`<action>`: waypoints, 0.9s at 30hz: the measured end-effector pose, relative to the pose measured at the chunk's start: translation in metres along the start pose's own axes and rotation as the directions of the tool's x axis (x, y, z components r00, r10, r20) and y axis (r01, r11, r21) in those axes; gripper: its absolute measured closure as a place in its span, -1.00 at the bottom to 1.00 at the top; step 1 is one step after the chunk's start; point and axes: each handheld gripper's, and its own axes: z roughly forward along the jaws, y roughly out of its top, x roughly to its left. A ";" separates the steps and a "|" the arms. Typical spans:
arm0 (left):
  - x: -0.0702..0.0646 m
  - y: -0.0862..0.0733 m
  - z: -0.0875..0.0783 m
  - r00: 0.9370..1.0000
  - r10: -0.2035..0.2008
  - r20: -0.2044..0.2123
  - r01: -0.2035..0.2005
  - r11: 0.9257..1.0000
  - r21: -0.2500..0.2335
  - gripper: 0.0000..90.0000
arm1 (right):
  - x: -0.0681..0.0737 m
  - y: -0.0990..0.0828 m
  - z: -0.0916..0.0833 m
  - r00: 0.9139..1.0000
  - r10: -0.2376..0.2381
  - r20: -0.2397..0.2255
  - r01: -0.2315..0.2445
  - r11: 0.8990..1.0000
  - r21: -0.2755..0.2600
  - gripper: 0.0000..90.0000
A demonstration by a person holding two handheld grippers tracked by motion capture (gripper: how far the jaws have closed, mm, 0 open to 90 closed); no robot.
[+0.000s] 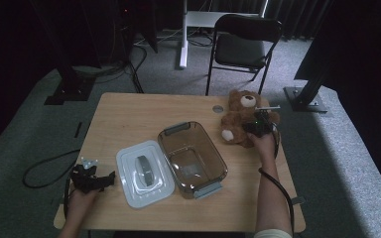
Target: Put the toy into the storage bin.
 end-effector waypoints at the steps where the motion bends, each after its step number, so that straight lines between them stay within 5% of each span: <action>1: 0.000 0.000 0.000 1.000 0.000 0.000 0.000 1.000 0.000 -0.96 | 0.001 0.000 -0.001 1.000 -0.011 0.009 0.011 1.000 -0.004 0.08; 8: 0.000 0.000 0.000 1.000 0.000 0.000 0.000 1.000 0.000 -0.96 | 0.005 0.001 -0.013 0.999 -0.040 0.018 0.041 0.997 -0.059 0.42; 21: 0.000 0.000 0.000 1.000 -0.001 0.000 0.001 1.000 0.000 -0.96 | 0.007 -0.005 -0.046 0.999 -0.044 0.018 0.046 0.989 -0.144 0.47; 27: 0.000 0.000 0.000 1.000 -0.003 -0.002 0.003 1.000 -0.001 -0.97 | 0.007 -0.009 -0.086 0.999 -0.026 -0.032 0.018 0.975 -0.219 0.47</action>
